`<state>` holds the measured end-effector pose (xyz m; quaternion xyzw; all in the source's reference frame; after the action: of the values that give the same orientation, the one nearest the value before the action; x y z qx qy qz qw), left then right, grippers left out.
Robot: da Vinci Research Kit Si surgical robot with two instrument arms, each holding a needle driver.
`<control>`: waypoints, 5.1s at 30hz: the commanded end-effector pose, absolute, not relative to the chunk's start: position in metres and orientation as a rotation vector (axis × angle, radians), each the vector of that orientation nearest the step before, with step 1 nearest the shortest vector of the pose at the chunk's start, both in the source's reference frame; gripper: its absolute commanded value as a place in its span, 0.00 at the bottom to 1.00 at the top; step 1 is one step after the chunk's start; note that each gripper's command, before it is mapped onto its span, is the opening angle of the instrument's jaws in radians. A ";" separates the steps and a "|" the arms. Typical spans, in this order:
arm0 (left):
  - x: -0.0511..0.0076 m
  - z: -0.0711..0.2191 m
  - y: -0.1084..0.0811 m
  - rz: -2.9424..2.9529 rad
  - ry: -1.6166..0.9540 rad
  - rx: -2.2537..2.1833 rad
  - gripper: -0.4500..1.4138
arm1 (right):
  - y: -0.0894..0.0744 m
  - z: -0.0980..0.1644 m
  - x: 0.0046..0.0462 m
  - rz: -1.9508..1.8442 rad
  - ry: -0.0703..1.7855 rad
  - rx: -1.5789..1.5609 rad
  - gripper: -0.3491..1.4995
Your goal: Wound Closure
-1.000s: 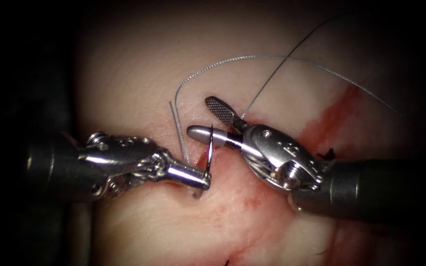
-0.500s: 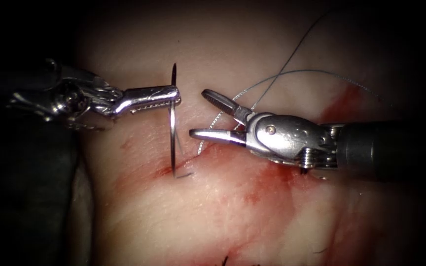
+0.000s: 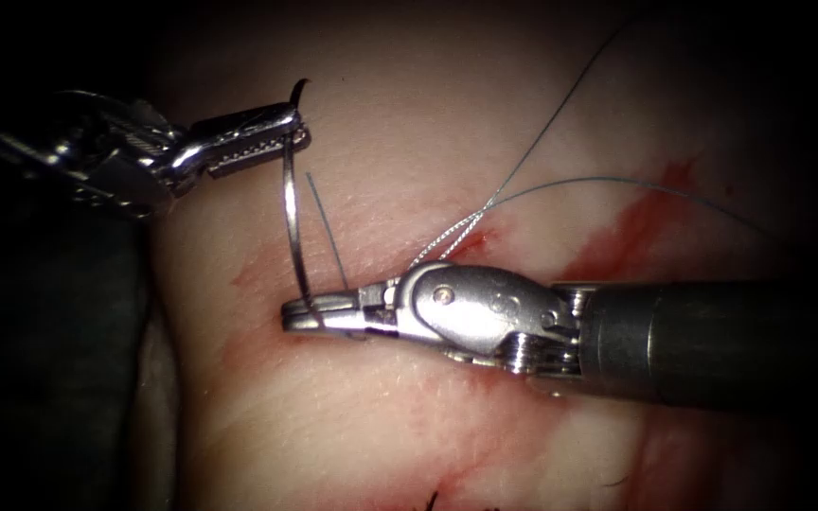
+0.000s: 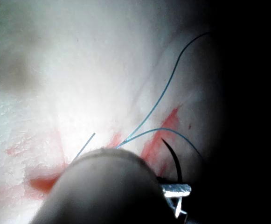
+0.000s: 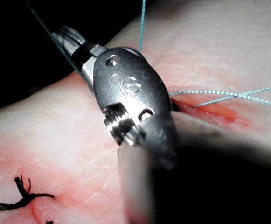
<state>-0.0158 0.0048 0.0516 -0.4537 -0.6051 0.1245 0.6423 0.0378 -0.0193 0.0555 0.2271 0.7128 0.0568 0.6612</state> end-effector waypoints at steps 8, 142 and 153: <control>-0.0149 0.051 0.006 0.352 -1.358 -1.230 0.00 | -0.025 0.056 0.0385 -0.062 1.512 0.903 0.00; -0.0079 0.047 0.009 0.795 -1.181 -1.370 0.00 | -0.023 0.054 0.0339 0.707 1.108 0.256 0.46; -0.0080 0.047 0.009 0.795 -1.181 -1.371 0.00 | -0.024 0.054 0.0311 0.612 1.097 0.375 0.00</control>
<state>-0.0075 0.0093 0.0464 -0.5790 -0.4984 0.3358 0.5509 0.0296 -0.0238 0.0532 0.1804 0.5000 0.2807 0.7991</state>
